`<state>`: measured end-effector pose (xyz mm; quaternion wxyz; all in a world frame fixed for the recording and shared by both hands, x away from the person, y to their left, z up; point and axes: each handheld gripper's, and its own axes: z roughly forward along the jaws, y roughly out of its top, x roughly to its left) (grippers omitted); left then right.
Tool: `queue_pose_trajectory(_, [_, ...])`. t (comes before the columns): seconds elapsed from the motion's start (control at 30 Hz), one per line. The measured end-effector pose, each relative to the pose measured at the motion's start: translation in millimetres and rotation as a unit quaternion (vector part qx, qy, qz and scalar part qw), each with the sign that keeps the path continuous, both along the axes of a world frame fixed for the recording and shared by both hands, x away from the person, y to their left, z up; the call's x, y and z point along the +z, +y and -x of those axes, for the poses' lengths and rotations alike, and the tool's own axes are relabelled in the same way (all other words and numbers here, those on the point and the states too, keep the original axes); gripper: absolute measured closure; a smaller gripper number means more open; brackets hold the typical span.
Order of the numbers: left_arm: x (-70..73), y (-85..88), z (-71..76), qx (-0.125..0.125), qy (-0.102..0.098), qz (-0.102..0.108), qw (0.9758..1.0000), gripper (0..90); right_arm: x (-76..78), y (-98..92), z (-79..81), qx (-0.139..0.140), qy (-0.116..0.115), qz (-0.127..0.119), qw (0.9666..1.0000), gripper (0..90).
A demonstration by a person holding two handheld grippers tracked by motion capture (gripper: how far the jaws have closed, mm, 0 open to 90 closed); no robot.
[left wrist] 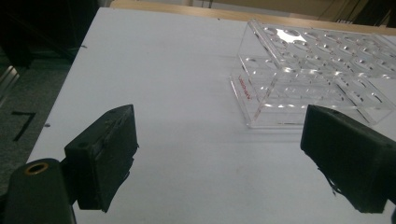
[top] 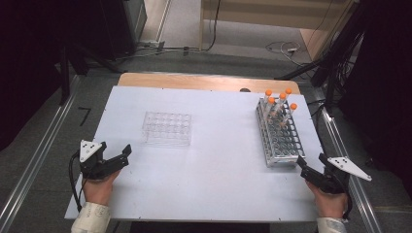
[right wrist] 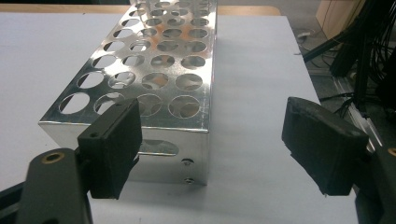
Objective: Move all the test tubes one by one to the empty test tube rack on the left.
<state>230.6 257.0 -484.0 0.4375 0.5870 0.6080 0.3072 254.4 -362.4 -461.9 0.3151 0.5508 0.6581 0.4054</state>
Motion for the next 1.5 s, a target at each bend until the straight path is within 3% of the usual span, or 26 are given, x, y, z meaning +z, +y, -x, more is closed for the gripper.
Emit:
queue_pose_trajectory(0.37, [-0.6,0.4,-0.9,0.005,0.0,-0.001,1.0,11.3,12.0,-0.1,-14.8,0.005,-0.007,0.0,1.0,18.6])
queue_pose_trajectory(0.67, [-1.0,-0.1,-1.4,0.006,0.002,-0.005,1.0,11.4,20.1,1.8,-36.5,0.015,-0.006,0.019,0.9997,19.4])
queue_pose_trajectory(0.87, [-1.1,-1.4,-2.3,0.006,0.001,-0.005,1.0,11.4,25.3,-0.8,-59.6,0.021,-0.002,0.027,0.9994,20.3])
queue_pose_trajectory(1.17, [-1.9,-2.3,-4.1,0.005,0.004,-0.008,0.9999,11.4,18.8,-1.6,-97.5,0.038,0.015,0.017,0.999,22.1])
queue_pose_trajectory(1.5, [-2.4,-2.9,-4.7,0.004,0.006,-0.009,0.9999,11.4,24.2,-0.3,-131.6,0.066,0.006,0.024,0.9975,30.8])
